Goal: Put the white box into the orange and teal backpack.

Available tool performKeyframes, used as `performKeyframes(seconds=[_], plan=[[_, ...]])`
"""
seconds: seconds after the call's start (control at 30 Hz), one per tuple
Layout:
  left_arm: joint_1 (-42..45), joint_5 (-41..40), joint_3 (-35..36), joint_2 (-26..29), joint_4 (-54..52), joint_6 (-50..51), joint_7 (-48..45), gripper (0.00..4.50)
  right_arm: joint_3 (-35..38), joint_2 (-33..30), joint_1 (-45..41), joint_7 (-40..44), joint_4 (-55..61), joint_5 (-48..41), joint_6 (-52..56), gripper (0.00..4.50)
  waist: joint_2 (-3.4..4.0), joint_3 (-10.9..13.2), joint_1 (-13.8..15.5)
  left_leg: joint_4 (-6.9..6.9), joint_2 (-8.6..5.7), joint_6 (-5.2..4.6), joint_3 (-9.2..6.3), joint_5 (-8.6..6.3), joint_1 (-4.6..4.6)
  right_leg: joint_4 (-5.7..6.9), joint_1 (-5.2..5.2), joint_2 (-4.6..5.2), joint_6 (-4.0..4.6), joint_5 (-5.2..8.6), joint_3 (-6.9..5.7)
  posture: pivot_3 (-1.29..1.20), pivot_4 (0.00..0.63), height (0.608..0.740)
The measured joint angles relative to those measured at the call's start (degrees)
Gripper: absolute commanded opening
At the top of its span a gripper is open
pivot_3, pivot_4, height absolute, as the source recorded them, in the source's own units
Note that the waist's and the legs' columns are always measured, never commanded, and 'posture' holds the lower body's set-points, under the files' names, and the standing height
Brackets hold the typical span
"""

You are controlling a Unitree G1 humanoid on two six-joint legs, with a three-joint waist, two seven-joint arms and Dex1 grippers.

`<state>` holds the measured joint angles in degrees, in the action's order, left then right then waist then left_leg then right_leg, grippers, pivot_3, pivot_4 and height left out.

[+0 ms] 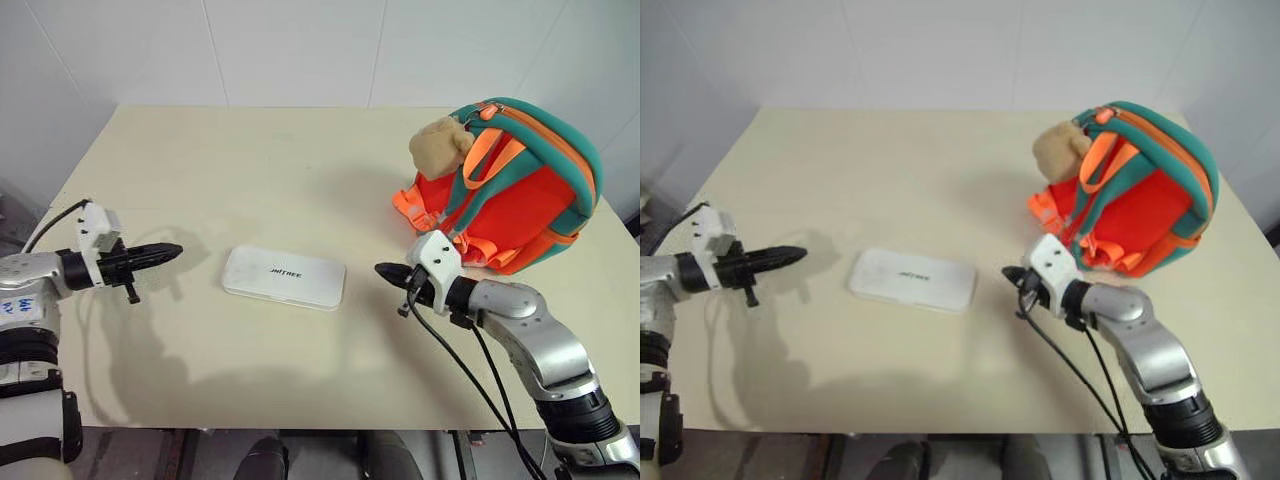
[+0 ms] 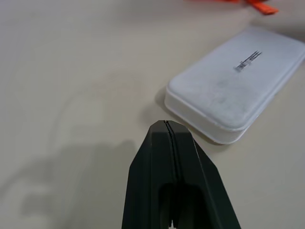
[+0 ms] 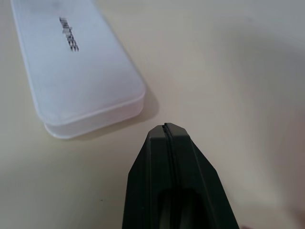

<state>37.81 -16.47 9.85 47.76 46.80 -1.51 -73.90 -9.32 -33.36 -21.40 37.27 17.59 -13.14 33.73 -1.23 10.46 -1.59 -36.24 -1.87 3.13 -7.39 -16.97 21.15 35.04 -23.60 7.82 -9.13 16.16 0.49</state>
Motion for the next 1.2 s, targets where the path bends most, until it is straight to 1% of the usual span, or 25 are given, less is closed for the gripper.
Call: performKeyframes(seconds=[0.13, 0.3, 0.83, 1.0, 1.2], plan=[[0.2, 1.0, -1.7, -3.1, 0.0, 3.6, 1.9, 0.0, -3.5, 1.2, -1.0, -0.1, -1.5, 1.7, 1.5, 0.12, 0.0, 0.0, -0.1, 0.0, 0.01, 0.04, 0.0, 0.02, 0.02, -0.01, -0.03, -0.01, 0.0, 0.0, 0.01, 0.0, 0.15, 0.74], [0.9, 1.2, -2.2, -4.1, -0.1, 6.2, 2.5, 0.0, -5.5, 1.5, -1.0, 0.5, -2.1, 2.7, 2.5, 0.12, -0.02, 0.0, -0.1, 0.01, 0.01, 0.06, 0.01, 0.03, 0.04, -0.02, -0.06, -0.02, 0.0, 0.0, 0.01, 0.0, 0.15, 0.74], [1.9, 1.5, -4.8, -6.8, -0.2, 9.0, 0.5, 0.0, -6.2, 3.7, -0.7, 0.4, -2.0, 4.2, 2.1, 0.12, -0.03, 0.0, 0.0, -0.02, 0.01, 0.06, 0.01, 0.03, 0.04, -0.01, -0.06, -0.02, 0.0, 0.0, 0.01, 0.0, 0.15, 0.74], [2.0, 1.6, -5.9, -7.8, -1.4, 9.4, -0.8, 0.0, -6.8, 4.0, -0.8, 0.8, -2.0, 4.9, 0.9, 0.12, -0.03, 0.0, 0.0, -0.02, 0.01, 0.06, 0.01, 0.04, 0.04, -0.01, -0.05, -0.01, 0.0, -0.01, 0.01, 0.0, 0.15, 0.74], [1.7, 1.6, -6.2, -7.2, -4.6, 12.1, -1.7, 0.0, -6.6, 4.1, -1.4, 1.2, -3.0, 6.0, 0.4, 0.12, -0.03, 0.0, 0.0, -0.03, 0.01, 0.07, 0.0, 0.04, 0.04, 0.0, -0.05, -0.01, 0.0, 0.0, 0.02, 0.0, 0.15, 0.74]])
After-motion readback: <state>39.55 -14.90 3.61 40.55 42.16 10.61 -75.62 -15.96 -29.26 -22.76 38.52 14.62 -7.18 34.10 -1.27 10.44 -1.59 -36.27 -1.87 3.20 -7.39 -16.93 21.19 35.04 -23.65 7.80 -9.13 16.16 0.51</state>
